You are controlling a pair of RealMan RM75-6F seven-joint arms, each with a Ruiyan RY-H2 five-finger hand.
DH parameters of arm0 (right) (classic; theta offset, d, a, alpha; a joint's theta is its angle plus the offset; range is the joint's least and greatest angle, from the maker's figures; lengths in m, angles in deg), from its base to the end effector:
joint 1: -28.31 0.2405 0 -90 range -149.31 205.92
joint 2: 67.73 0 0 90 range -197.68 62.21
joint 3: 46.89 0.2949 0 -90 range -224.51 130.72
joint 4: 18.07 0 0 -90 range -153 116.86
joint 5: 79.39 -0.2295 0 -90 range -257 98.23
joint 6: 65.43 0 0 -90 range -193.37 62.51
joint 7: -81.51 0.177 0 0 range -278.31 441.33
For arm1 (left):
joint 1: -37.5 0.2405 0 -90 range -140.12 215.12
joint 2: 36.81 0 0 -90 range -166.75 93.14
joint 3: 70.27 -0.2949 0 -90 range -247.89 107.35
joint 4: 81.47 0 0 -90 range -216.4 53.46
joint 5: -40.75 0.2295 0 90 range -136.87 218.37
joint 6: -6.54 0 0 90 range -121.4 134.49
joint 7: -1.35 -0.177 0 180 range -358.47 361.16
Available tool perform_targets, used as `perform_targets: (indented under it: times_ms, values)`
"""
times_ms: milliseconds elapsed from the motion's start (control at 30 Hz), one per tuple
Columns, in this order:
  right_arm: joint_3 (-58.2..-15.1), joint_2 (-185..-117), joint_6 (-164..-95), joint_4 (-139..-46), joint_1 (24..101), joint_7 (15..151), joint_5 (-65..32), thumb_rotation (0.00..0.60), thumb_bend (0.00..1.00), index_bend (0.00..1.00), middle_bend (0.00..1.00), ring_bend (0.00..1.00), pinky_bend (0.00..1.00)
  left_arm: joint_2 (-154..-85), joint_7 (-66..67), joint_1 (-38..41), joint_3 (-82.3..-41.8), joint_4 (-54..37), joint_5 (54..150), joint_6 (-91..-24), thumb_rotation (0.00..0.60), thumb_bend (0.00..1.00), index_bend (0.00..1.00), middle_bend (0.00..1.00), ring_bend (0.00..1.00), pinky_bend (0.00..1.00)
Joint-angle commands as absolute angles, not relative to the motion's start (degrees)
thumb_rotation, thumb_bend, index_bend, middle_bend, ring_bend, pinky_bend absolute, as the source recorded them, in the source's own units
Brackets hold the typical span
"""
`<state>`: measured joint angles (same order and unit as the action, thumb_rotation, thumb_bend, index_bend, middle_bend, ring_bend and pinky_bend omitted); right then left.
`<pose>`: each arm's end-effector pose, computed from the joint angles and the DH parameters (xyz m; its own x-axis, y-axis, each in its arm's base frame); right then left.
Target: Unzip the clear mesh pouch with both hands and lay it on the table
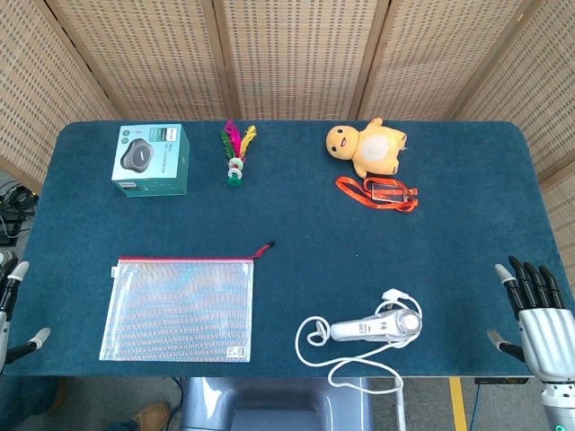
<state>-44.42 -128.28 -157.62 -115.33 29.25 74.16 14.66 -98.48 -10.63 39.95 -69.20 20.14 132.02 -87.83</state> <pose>-0.3224 -0.1910 0.1813 0.4870 0.0978 0.8679 -0.8655 -0.0792 0.4946 -0.3238 0.1667 0.1754 0.4807 -0.0772 0.8735 0.8768 0.0318 -0.4798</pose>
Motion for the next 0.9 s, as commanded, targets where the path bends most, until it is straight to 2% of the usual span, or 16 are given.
perform_targets:
  times_ms: [33,267,367,400,433,467,500,567,600,700,800,900]
  values:
    - [-44.5,-128.3,-157.5,-115.3,29.3,74.2,14.6,0.600,0.00,0.06,0.00,0.00,0.00,-98.4,-10.6,40.0,-69.3,20.2,132.1,-87.8,0.600,0.00,0.00,0.00,0.00,0.00]
    - [-44.4,-128.3,-157.2,-115.2,29.5,74.3,14.4,0.600,0.00,0.06,0.00,0.00,0.00,-98.9,-11.2,39.0,-69.1,20.2,132.1,-86.4,0.600,0.00,0.00,0.00,0.00,0.00]
    - [-44.1,-128.6,-156.6,-115.0,29.8,73.7,13.8,0.600,0.00,0.06,0.00,0.00,0.00,-99.9,-13.1,35.7,-67.1,21.2,129.9,-81.9,0.600,0.00,0.00,0.00,0.00,0.00]
    - [-44.0,-128.7,-156.2,-114.9,29.9,73.4,13.5,0.600,0.00,0.06,0.00,0.00,0.00,-100.4,-14.3,33.9,-65.8,22.0,128.8,-79.8,0.600,0.00,0.00,0.03,0.03,0.03]
    - [-43.9,-128.8,-156.1,-114.9,30.0,73.2,13.2,0.600,0.00,0.06,0.00,0.00,0.00,-100.8,-15.1,32.3,-64.7,22.6,127.9,-78.2,0.600,0.00,0.00,0.09,0.10,0.10]
    - [-43.8,-128.9,-155.9,-114.9,30.0,73.0,12.9,0.600,0.00,0.06,0.00,0.00,0.00,-101.2,-15.9,30.6,-63.6,23.3,126.9,-76.2,0.600,0.00,0.00,0.25,0.26,0.26]
    - [-43.7,-129.0,-155.7,-114.8,30.1,72.8,12.5,0.600,0.00,0.06,0.00,0.00,0.00,-101.7,-17.1,28.1,-62.2,24.4,124.9,-72.9,0.600,0.00,0.00,0.46,0.47,0.49]
    - [-43.6,-129.1,-155.3,-114.8,30.3,72.5,12.1,0.600,0.00,0.06,0.00,0.00,0.00,-102.7,-19.8,24.0,-59.8,25.3,121.9,-68.2,0.600,0.00,0.00,0.73,0.73,0.79]
    - [-43.4,-129.2,-155.1,-114.7,30.4,72.2,11.8,0.600,0.00,0.06,0.00,0.00,0.00,-103.9,-21.9,21.2,-58.1,25.2,119.6,-65.4,0.600,0.00,0.04,0.83,0.82,0.89]
    - [-43.1,-129.6,-154.6,-114.5,30.6,71.5,11.0,0.600,0.00,0.06,0.00,0.00,0.00,-107.2,-27.4,14.1,-54.3,25.1,110.5,-57.7,0.600,0.00,0.22,0.96,0.93,1.00]
    - [-42.8,-130.0,-154.0,-114.0,30.9,70.6,10.1,0.600,0.00,0.06,0.00,0.00,0.00,-111.2,-33.7,7.0,-51.3,23.5,99.5,-52.5,0.600,0.00,0.27,1.00,0.96,1.00]
    - [-42.5,-130.3,-153.4,-113.5,31.2,70.3,9.1,0.600,0.00,0.06,0.00,0.00,0.00,-115.7,-39.3,0.3,-49.7,20.6,88.8,-49.9,0.600,0.00,0.30,1.00,0.97,1.00]
